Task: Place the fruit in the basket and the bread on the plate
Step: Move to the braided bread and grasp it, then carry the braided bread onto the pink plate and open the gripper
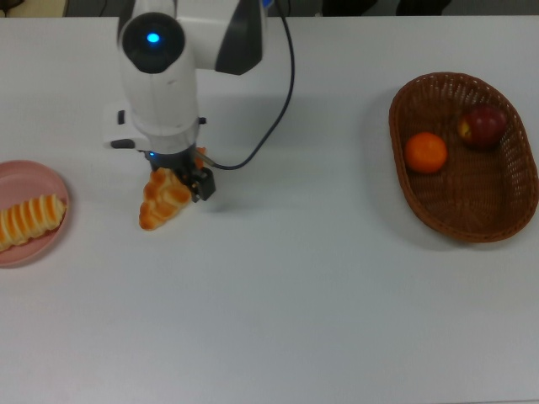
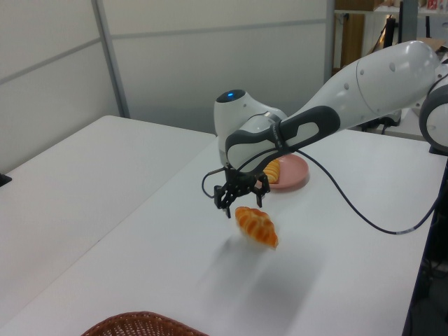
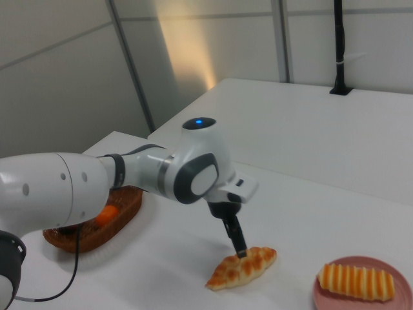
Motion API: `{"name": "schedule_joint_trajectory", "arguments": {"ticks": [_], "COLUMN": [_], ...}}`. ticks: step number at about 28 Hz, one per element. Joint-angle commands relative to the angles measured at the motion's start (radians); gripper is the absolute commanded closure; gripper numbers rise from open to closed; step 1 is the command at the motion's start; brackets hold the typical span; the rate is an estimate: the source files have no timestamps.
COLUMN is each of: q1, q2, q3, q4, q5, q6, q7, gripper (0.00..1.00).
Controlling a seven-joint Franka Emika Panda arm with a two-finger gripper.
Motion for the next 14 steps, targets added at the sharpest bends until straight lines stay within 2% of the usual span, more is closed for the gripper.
{"name": "schedule_joint_trajectory", "arguments": {"ticks": [1,4,8,14], "q1": [-0.025,-0.025,-0.023,-0.022], "q2": [-0.001,0.019,0.045,0.062], "q3": [0.003,0.003,0.003,0.003], "q4": [-0.030,-0.030,-0.030,-0.032], "q5": [0.005,-0.014,-0.063,-0.074], "q6": [0.032,0.038,0.040,0.054], "q7": [-0.116,-0.152,-0.153,-0.155], "gripper": [0.00,0.00,0.00,0.00]}}
